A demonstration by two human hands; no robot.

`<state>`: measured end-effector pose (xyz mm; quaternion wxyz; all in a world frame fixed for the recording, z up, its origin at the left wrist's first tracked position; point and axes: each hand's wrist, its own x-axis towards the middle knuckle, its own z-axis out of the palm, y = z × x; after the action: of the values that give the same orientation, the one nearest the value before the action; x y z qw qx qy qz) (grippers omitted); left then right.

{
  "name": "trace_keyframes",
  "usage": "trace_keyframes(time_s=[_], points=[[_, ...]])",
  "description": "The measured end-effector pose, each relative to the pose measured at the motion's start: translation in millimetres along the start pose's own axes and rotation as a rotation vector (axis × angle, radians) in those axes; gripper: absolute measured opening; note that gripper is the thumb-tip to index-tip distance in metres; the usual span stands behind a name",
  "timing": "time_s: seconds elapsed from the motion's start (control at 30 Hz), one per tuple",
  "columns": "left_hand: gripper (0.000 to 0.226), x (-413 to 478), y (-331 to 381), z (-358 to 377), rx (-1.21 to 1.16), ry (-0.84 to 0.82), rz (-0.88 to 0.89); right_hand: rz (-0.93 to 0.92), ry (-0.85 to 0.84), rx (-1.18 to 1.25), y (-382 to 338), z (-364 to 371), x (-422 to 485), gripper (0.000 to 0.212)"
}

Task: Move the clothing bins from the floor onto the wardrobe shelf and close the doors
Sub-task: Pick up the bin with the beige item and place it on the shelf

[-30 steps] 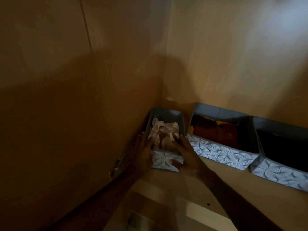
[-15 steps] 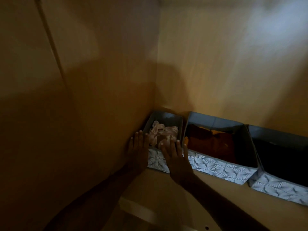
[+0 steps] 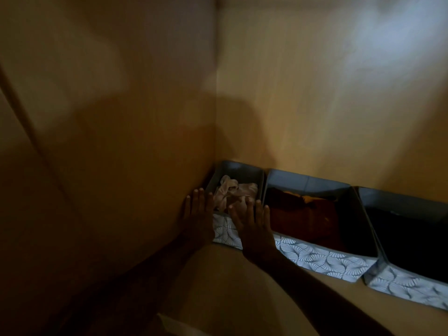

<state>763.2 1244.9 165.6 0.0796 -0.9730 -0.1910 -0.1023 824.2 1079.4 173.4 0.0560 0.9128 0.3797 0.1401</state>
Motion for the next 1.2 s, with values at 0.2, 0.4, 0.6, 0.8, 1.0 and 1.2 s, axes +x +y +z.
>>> trace_keyframes(time_s=[0.2, 0.4, 0.6, 0.8, 1.0, 1.2], points=[[0.126, 8.1, -3.1, 0.3, -0.01, -0.03, -0.022, -0.018, -0.029, -0.025, -3.5, 2.6, 12.0, 0.1], [0.099, 3.7, -7.5, -1.4, 0.012, -0.01, 0.0, -0.027, -0.03, 0.012, -7.5, -4.2, 7.6, 0.11], [0.091, -10.4, -2.4, -14.9, -0.171, -0.044, -0.095, -0.046, -0.04, 0.148, -4.3, -15.9, -11.9, 0.114], [0.066, -47.4, 12.5, -41.6, -1.118, 0.169, -0.377, -0.047, 0.088, 0.567, -4.7, -23.1, -53.9, 0.083], [0.039, -95.1, 15.5, -56.5, -1.527, 0.144, -0.628, 0.204, 0.203, 1.18, -1.9, -40.7, -94.3, 0.063], [0.02, -146.9, 21.8, -69.3, -1.524, 0.158, -0.501, 0.378, 0.091, 1.418, -4.9, -47.7, -125.7, 0.049]])
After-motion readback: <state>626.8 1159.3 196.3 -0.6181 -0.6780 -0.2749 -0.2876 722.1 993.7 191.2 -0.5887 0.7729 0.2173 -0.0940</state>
